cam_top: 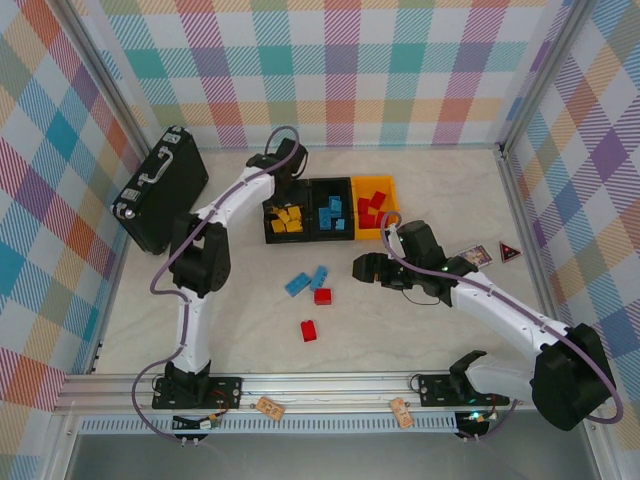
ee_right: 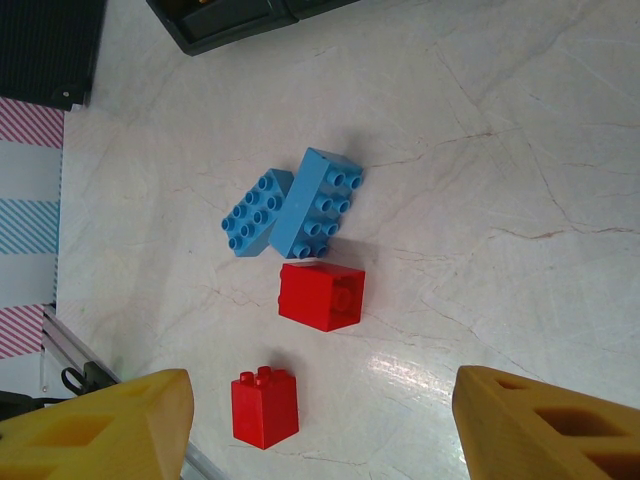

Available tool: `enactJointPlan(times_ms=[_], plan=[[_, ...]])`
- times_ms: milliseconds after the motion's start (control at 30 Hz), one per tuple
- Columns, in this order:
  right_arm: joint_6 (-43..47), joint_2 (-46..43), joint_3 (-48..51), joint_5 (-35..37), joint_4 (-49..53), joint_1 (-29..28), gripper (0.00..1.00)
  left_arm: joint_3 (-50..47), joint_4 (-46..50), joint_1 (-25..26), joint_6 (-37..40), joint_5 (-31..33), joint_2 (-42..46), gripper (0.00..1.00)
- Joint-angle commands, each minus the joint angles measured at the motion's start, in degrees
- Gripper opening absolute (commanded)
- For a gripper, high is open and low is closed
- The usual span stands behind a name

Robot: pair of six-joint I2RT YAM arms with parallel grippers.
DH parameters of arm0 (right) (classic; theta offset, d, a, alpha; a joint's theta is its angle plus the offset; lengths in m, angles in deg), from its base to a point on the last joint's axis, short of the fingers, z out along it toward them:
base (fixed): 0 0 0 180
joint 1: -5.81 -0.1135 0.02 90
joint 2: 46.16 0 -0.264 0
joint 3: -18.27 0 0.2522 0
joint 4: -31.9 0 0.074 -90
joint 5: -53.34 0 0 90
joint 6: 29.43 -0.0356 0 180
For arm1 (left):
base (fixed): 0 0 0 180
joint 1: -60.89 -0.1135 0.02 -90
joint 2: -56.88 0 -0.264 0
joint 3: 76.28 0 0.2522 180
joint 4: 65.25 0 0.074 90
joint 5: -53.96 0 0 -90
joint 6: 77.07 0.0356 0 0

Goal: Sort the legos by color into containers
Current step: Place the lego in the container, then pick up the lego from the center of the table.

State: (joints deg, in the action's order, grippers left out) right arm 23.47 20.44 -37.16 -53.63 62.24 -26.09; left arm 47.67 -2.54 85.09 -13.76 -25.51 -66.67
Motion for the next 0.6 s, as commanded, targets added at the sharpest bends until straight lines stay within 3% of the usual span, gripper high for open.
enactJointPlan(times_ms=[0, 567], plan=[[-0.17, 0.76, -1.66, 1.09, 2.12, -0.52, 0.70, -4.65, -1.70, 0.32, -0.25, -1.98, 8.06, 0.66], [1.26, 12.63, -13.11, 9.16, 9.83, -10.81, 0.69, -47.27, -15.80, 2.19, -7.93, -16.15, 42.42, 0.66]])
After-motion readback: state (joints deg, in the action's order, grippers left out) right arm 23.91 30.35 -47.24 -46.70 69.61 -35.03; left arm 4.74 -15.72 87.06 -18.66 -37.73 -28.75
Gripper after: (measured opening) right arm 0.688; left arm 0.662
